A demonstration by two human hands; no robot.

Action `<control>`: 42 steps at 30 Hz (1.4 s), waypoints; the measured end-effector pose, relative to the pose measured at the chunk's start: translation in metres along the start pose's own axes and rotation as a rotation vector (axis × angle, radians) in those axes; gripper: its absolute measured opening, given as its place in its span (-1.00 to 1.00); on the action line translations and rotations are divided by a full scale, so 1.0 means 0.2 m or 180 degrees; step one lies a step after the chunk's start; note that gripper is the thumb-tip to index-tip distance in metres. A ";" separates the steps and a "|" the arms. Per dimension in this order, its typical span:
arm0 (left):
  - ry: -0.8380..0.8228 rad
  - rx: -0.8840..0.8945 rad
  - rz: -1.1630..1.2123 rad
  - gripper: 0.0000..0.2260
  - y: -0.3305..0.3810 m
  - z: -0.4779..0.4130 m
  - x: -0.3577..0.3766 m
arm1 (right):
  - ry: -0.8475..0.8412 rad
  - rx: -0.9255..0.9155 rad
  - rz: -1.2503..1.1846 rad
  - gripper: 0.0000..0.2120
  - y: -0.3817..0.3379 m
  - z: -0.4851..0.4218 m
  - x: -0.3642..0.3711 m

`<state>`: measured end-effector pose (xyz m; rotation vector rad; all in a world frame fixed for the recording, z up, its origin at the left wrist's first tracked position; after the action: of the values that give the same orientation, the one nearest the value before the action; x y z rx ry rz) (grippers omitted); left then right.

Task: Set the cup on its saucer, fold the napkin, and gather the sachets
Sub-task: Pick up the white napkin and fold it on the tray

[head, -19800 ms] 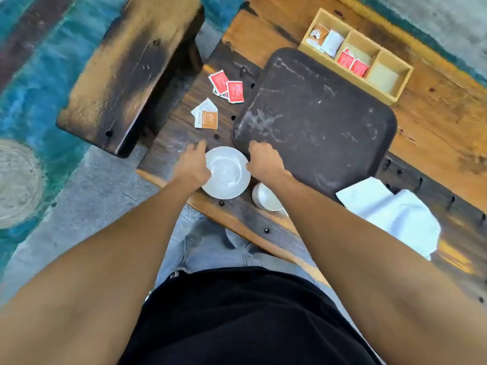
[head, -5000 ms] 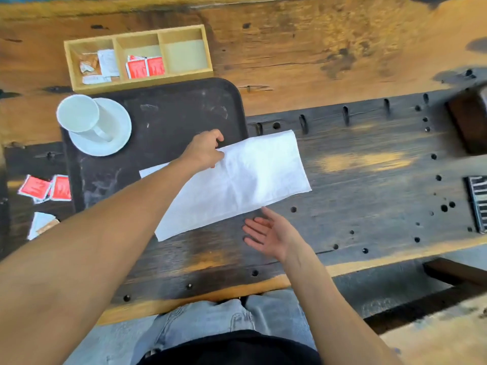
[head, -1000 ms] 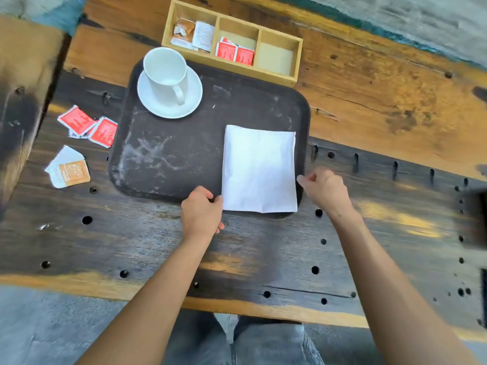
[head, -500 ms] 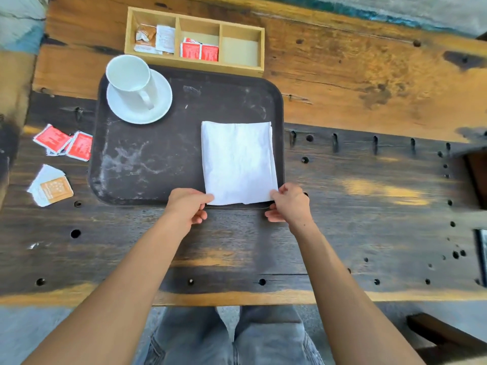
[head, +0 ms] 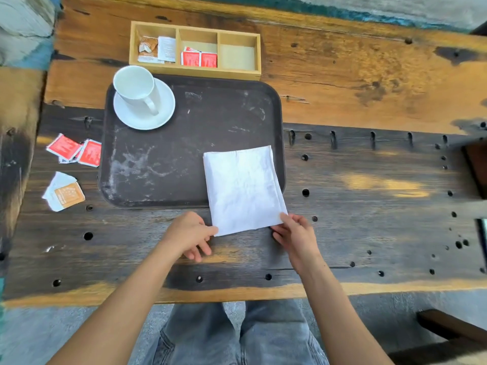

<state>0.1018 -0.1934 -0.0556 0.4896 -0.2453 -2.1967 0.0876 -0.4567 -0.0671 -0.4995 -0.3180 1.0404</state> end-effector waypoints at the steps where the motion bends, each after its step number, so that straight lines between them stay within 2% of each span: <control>1: 0.0197 0.0091 -0.0379 -0.78 0.03 0.01 -0.02 | -0.0087 0.0167 -0.0182 -0.76 0.04 0.01 0.01; 3: 0.0877 0.0339 -0.0659 -0.79 0.09 0.00 -0.08 | -0.0104 0.0262 -0.0309 -0.74 0.09 0.02 0.03; 5: 0.1428 0.0583 -0.0342 -0.90 0.16 -0.02 -0.12 | 0.0259 -0.0093 0.0052 -0.75 0.06 0.02 0.05; 6: 0.1494 0.0636 -0.0107 -0.94 0.18 -0.04 -0.14 | 0.0558 -0.0511 0.0524 -0.75 0.03 0.03 0.05; 8: 0.1349 0.0534 0.0343 -0.85 0.21 -0.09 -0.14 | 0.1034 -0.1669 0.1795 -0.77 -0.09 0.03 0.04; 9: 0.1211 0.0390 0.0605 -0.82 0.22 -0.11 -0.13 | 0.1063 -0.2168 0.2328 -0.79 -0.15 0.02 0.06; 10: 0.1094 0.0257 0.0892 -0.81 0.22 -0.13 -0.13 | 0.0929 -0.2422 0.2756 -0.81 -0.22 0.00 0.09; 11: 0.1026 0.0130 0.1135 -0.80 0.23 -0.15 -0.13 | 0.0686 -0.2415 0.3135 -0.80 -0.28 -0.03 0.13; 13: 0.0999 -0.0072 0.1433 -0.80 0.23 -0.19 -0.13 | 0.0216 -0.1826 0.3802 -0.71 -0.37 -0.11 0.24; 16: 0.0886 -0.0248 0.1711 -0.76 0.22 -0.23 -0.14 | -0.0013 -0.1173 0.4385 -0.72 -0.44 -0.18 0.37; 19: 0.0870 -0.0358 0.1750 -0.77 0.23 -0.23 -0.13 | 0.0247 -0.1234 0.4914 -0.72 -0.48 -0.21 0.44; 23: 0.0827 -0.0364 0.1858 -0.85 0.23 -0.22 -0.12 | 0.0447 -0.1688 0.5781 -0.73 -0.44 -0.20 0.51; 25: 0.0891 -0.0329 0.1901 -0.88 0.23 -0.22 -0.11 | 0.0422 -0.1717 0.5806 -0.72 -0.40 -0.20 0.51; 29: 0.0987 -0.0267 0.2037 -0.83 0.20 -0.21 -0.13 | 0.0727 -0.1642 0.5159 -0.65 -0.37 -0.21 0.45; 35: 0.1015 -0.0142 0.2195 -0.81 0.15 -0.21 -0.16 | 0.0424 -0.1152 0.4319 -0.73 -0.35 -0.23 0.41; 38: 0.0916 -0.0054 0.2260 -0.80 0.16 -0.18 -0.18 | 0.0232 -0.0993 0.3608 -0.90 -0.40 -0.23 0.41; 42: 0.0850 0.0052 0.2464 -0.79 0.20 -0.13 -0.22 | 0.0005 -0.0638 0.2811 -0.78 -0.43 -0.22 0.37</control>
<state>0.1656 -0.1828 -0.0544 0.5724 -0.2539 -1.3637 0.2071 -0.4372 -0.0581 -0.8558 -0.1950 1.8727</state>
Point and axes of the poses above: each hand's wrist, its own z-axis away from the middle knuckle, its own x-axis out of the palm, y = z × x, the point moved 2 cm from there along -z, towards the middle knuckle, and after that the axes turned 4 degrees about -z, right-handed, at the moved point
